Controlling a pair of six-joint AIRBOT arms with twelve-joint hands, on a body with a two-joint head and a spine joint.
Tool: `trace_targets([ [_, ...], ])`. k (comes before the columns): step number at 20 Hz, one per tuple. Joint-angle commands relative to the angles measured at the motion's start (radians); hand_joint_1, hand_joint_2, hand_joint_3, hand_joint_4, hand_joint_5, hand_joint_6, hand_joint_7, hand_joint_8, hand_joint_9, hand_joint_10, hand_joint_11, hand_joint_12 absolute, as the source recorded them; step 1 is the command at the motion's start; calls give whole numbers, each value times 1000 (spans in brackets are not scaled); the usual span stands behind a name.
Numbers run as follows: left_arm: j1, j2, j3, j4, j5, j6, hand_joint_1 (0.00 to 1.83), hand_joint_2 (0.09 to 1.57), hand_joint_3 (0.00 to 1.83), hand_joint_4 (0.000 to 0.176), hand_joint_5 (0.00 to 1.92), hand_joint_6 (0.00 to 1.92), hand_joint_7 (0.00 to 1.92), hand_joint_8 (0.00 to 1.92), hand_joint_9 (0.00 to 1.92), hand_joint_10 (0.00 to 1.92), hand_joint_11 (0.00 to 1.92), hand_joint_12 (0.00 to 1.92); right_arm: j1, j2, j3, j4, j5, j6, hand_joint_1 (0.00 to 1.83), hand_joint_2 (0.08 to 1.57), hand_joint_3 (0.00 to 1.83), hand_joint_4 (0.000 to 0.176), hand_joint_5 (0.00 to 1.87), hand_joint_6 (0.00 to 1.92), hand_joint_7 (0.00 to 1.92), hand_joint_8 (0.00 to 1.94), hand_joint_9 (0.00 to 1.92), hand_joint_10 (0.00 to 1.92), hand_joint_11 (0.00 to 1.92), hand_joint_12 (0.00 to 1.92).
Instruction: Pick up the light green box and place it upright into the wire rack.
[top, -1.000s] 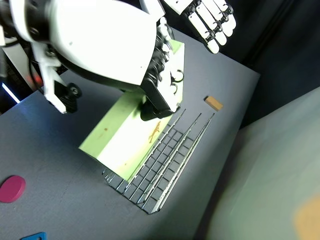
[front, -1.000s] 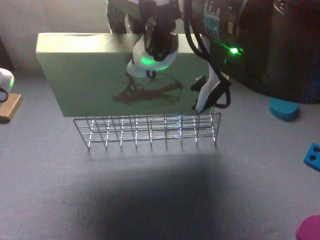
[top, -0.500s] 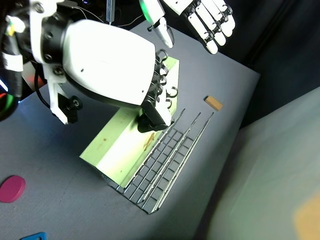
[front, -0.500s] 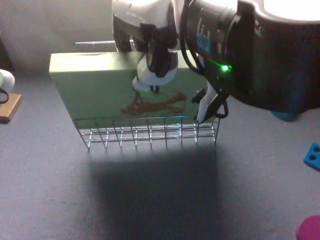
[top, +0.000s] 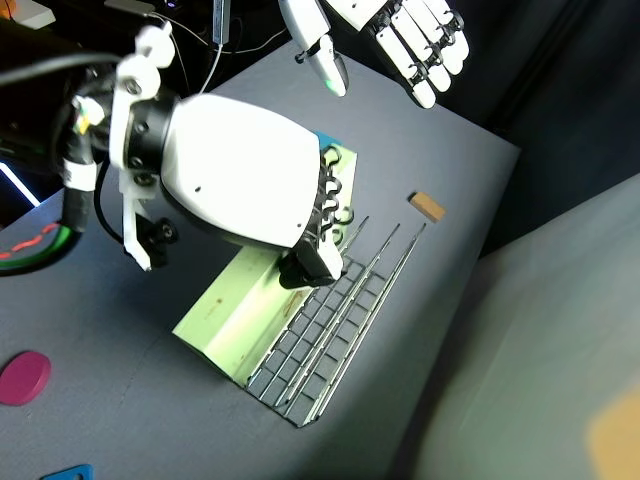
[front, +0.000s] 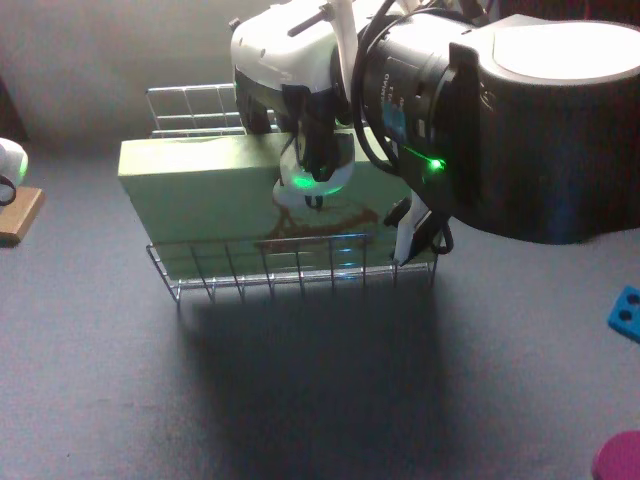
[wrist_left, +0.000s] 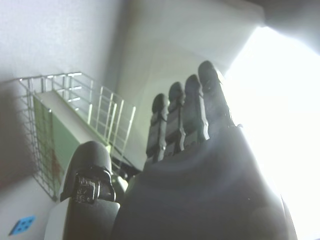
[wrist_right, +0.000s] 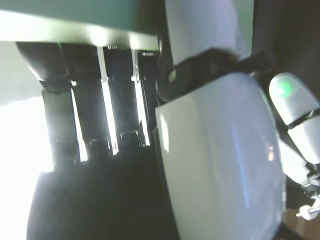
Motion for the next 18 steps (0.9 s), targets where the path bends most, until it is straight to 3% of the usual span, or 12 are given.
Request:
trace_targets([
  [1, -13, 5, 6, 95, -27, 1, 0, 1429, 0, 0, 112, 6, 80, 1, 9, 2, 0, 155, 5, -5, 1, -61, 19, -4, 1254, 1049, 0, 0, 1051, 877, 1225, 638, 1115, 764, 820, 1452],
  [9, -9, -12, 58, 95, -84, -32, 0, 1427, 0, 0, 112, 3, 85, 1, 18, 3, 0, 186, -26, -27, 19, -61, 21, -17, 1241, 1099, 2, 0, 904, 1062, 1134, 828, 1033, 788, 764, 1471],
  [11, -9, -33, 75, 95, -87, -32, 0, 1424, 0, 0, 106, 0, 82, 0, 19, 3, 0, 185, -30, -30, 27, -61, 21, -19, 1206, 1142, 6, 2, 854, 1194, 995, 969, 892, 692, 616, 1460],
  [13, -9, -51, 85, 95, -88, -32, 0, 1425, 0, 0, 105, 0, 81, 0, 19, 3, 0, 184, -34, -33, 31, -61, 22, -20, 1120, 1196, 0, 0, 807, 1233, 852, 406, 743, 557, 366, 1452],
  [14, -8, -63, 91, 95, -88, -32, 0, 1425, 0, 0, 105, 0, 81, 0, 19, 3, 0, 184, -35, -34, 31, -61, 24, -19, 1134, 1132, 0, 0, 622, 785, 781, 265, 655, 482, 228, 1446],
  [15, -6, -73, 95, 95, -88, -32, 0, 1426, 0, 0, 105, 0, 81, 0, 19, 3, 0, 183, -34, -34, 31, -61, 24, -19, 1131, 1098, 0, 0, 601, 536, 745, 157, 615, 418, 137, 1448],
  [18, 5, -93, 104, 96, -88, -49, 0, 1434, 1, 0, 107, 1, 81, 0, 18, 3, 0, 181, -32, -34, 31, -59, 24, -19, 1079, 1062, 0, 0, 579, 187, 671, 12, 552, 284, 16, 1431],
])
